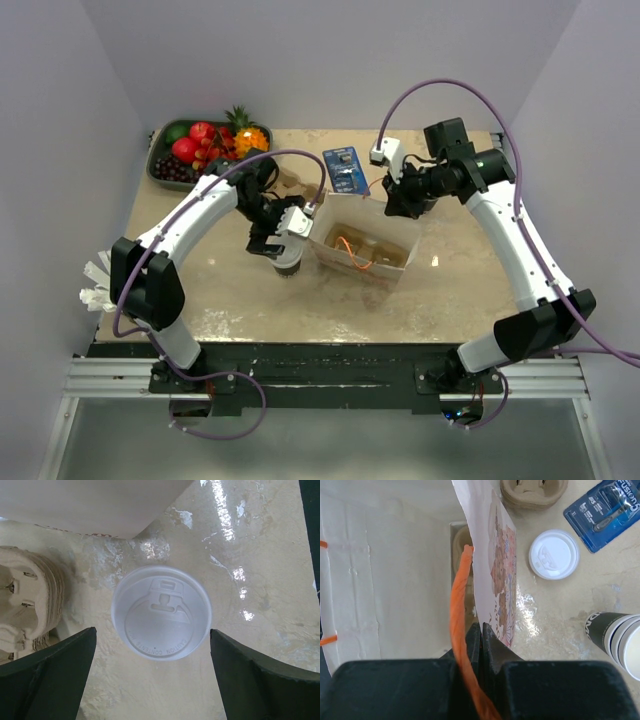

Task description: Pack the takeout coffee

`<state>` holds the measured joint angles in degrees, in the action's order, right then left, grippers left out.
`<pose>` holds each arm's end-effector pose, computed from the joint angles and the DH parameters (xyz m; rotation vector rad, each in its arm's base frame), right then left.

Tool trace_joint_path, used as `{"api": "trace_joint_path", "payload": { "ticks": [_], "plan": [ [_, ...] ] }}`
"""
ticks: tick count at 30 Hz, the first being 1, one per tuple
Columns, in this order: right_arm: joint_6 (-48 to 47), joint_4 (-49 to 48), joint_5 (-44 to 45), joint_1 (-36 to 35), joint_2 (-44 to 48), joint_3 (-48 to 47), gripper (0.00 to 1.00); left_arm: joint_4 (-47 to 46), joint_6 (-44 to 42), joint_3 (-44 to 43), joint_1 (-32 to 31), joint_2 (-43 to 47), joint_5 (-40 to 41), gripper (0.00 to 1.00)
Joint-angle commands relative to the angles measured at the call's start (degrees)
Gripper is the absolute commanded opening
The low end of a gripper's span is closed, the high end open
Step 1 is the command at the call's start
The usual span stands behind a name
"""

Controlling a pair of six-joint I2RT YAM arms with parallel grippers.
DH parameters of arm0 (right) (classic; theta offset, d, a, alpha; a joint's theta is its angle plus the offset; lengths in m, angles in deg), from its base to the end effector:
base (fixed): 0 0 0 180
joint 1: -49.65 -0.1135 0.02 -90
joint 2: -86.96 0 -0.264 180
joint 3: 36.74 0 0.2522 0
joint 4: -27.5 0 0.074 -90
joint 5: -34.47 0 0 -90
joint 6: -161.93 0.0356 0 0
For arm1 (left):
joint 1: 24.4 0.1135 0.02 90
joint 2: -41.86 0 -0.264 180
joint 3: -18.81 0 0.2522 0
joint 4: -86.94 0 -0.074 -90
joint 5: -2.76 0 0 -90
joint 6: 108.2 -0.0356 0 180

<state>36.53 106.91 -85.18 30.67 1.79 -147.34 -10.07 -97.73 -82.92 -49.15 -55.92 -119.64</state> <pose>0.2659 0.1101 0.4000 -1.2824 2.0437 0.5181 0.2891 -0.1543 0.2903 2.1448 1.5734 -0.5686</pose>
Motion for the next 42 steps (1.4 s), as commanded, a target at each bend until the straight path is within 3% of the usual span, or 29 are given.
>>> {"api": "trace_joint_path", "payload": {
  "ticks": [1, 12, 19, 28, 42],
  "plan": [
    [-0.7, 0.4, -1.9, 0.5, -1.0, -2.5, 0.0, 1.5, 0.0, 0.0, -0.2, 0.0, -3.5, 0.99],
    [-3.4, 4.1, -5.7, 3.1, -2.1, -3.8, 0.0, -10.1, 5.2, 6.5, -0.1, 3.0, -4.1, 0.99],
    [-3.9, 4.7, -5.9, 3.4, -2.2, -3.3, 0.0, -6.3, 5.3, 4.0, -0.1, 0.7, -4.6, 0.91],
    [-3.6, 4.5, -6.1, 3.6, -2.7, -3.3, 0.0, -2.9, 3.9, 5.3, -0.1, 0.2, -4.2, 0.88],
    [-3.0, 4.0, -6.1, 3.6, -2.9, -3.6, 0.0, -10.2, 6.7, 9.9, -0.1, 3.2, -3.2, 0.89]
  ]
}}
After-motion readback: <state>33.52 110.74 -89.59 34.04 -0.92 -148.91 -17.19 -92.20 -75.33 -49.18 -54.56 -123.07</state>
